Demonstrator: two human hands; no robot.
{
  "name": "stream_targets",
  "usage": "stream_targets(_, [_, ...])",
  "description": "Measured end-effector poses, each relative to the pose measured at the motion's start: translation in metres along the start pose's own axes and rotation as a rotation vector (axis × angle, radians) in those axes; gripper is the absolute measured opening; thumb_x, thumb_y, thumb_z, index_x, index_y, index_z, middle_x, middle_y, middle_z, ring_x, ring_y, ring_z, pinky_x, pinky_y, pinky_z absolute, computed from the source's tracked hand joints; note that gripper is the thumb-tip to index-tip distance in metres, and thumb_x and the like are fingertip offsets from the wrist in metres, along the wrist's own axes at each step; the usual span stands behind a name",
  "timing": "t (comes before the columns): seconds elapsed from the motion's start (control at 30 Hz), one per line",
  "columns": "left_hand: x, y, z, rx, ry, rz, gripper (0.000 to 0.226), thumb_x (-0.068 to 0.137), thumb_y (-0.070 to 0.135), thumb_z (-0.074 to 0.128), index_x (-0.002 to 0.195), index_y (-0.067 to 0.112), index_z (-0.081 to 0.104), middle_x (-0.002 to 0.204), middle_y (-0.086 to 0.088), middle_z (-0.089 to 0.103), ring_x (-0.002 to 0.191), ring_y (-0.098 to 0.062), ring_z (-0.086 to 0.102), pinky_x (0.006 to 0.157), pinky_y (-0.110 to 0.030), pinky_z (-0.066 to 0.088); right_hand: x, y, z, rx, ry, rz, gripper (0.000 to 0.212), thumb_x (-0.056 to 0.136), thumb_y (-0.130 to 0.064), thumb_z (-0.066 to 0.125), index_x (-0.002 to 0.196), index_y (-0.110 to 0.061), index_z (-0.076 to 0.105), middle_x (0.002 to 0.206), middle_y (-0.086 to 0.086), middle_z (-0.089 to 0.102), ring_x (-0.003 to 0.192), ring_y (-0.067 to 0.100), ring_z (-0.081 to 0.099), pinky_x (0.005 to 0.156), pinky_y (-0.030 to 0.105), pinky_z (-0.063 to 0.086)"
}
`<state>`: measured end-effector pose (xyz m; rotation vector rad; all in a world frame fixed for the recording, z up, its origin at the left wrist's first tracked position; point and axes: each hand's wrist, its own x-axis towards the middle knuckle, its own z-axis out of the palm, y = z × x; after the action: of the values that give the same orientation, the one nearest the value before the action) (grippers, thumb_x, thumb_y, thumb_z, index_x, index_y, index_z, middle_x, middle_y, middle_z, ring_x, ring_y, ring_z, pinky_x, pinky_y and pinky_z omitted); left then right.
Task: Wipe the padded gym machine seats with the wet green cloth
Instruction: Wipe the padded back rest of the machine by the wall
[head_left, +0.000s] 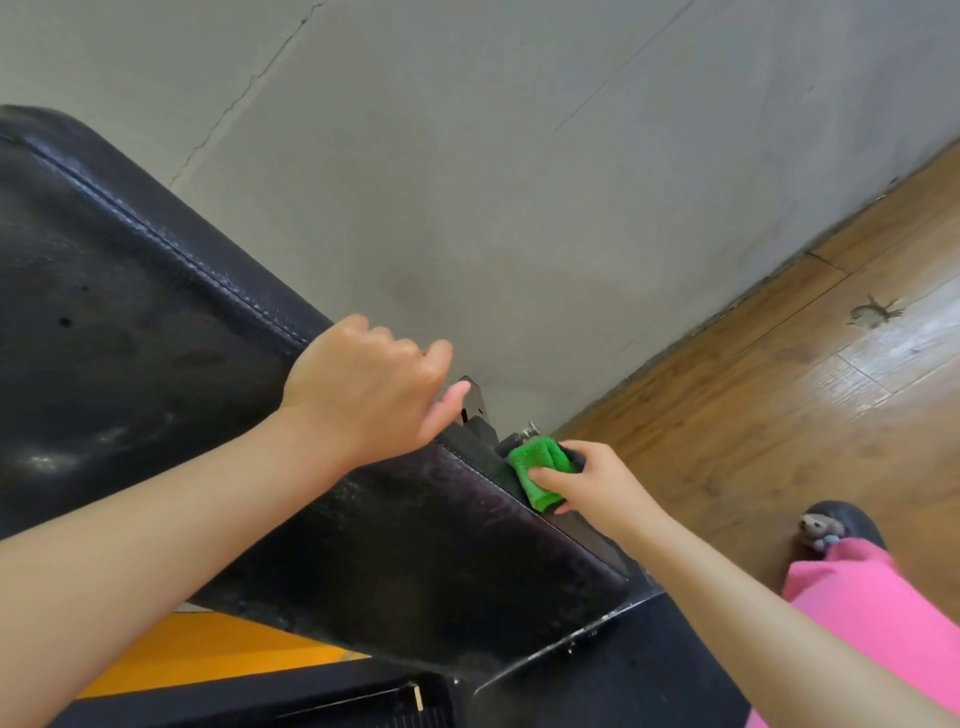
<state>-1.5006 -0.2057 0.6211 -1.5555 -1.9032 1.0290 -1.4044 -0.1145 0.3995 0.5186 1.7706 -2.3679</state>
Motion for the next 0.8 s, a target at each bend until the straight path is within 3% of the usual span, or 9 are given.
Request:
stream_targets(0.23, [-0.001,0.001,0.001,0.047,-0.007,-0.003,0.039,0.091,0.038,0.039,0.062,0.014,0.029,0.039,-0.004,0.033,0.043,-0.021,0.017,0.053,-0.028,0.014,0.005,0.100,-0.021,-0.004,0.093,0.219,0.039,0.088,-0.018,0.071,0.124,-0.006,0.061,0.104,0.005,0.069,0.088,0.015,0.067,0.062,0.023,0.057])
stream_targets(0.33, [-0.001,0.001,0.001,0.055,-0.007,-0.013,0.039,0.091,0.038,0.040,0.062,0.014,0.028,0.043,-0.002,0.022,0.043,-0.021,0.017,0.052,-0.027,0.014,0.004,0.119,-0.028,-0.065,0.115,0.275,0.040,0.088,-0.018,0.070,0.125,-0.008,0.060,0.104,0.003,0.068,0.088,0.015,0.066,0.065,0.027,0.059])
stream_targets(0.4, [0.000,0.001,0.001,0.062,-0.007,-0.017,0.039,0.091,0.038,0.040,0.062,0.014,0.028,0.046,-0.002,0.019,0.043,-0.021,0.017,0.052,-0.027,0.014,0.003,0.120,-0.028,-0.112,0.122,0.263,0.038,0.088,-0.018,0.071,0.123,-0.010,0.061,0.103,0.002,0.067,0.089,0.015,0.065,0.071,0.031,0.060])
stream_targets(0.47, [-0.001,0.001,0.001,0.073,-0.009,-0.018,0.039,0.091,0.038,0.040,0.063,0.014,0.028,0.045,-0.002,0.021,0.043,-0.021,0.018,0.052,-0.027,0.014,0.000,0.111,-0.026,-0.118,0.115,0.215,0.034,0.087,-0.018,0.071,0.119,-0.012,0.063,0.102,-0.001,0.067,0.090,0.013,0.065,0.068,0.028,0.058])
stream_targets(0.57, [-0.002,0.001,0.002,0.079,-0.004,-0.007,0.039,0.093,0.037,0.039,0.063,0.014,0.028,0.046,-0.003,0.021,0.042,-0.020,0.019,0.053,-0.027,0.014,-0.003,0.079,-0.022,0.068,0.045,0.129,0.029,0.086,-0.013,0.072,0.115,-0.013,0.066,0.100,0.001,0.070,0.090,0.015,0.068,0.065,0.023,0.055])
stream_targets(0.67, [-0.002,0.000,0.002,0.074,-0.028,-0.001,0.040,0.094,0.038,0.038,0.064,0.014,0.029,0.040,-0.005,0.037,0.039,-0.022,0.026,0.053,-0.027,0.016,0.000,0.052,-0.021,0.083,-0.053,0.033,0.021,0.086,-0.013,0.072,0.106,-0.017,0.069,0.096,-0.001,0.073,0.088,0.013,0.069,0.073,0.025,0.056])
stream_targets(0.8, [-0.002,0.002,0.002,0.059,-0.047,0.005,0.039,0.094,0.038,0.039,0.064,0.014,0.029,0.041,-0.006,0.041,0.036,-0.023,0.036,0.052,-0.027,0.017,0.001,0.079,-0.031,0.042,-0.060,0.104,0.018,0.086,-0.011,0.072,0.100,-0.020,0.067,0.095,0.002,0.072,0.082,0.010,0.068,0.063,0.021,0.053])
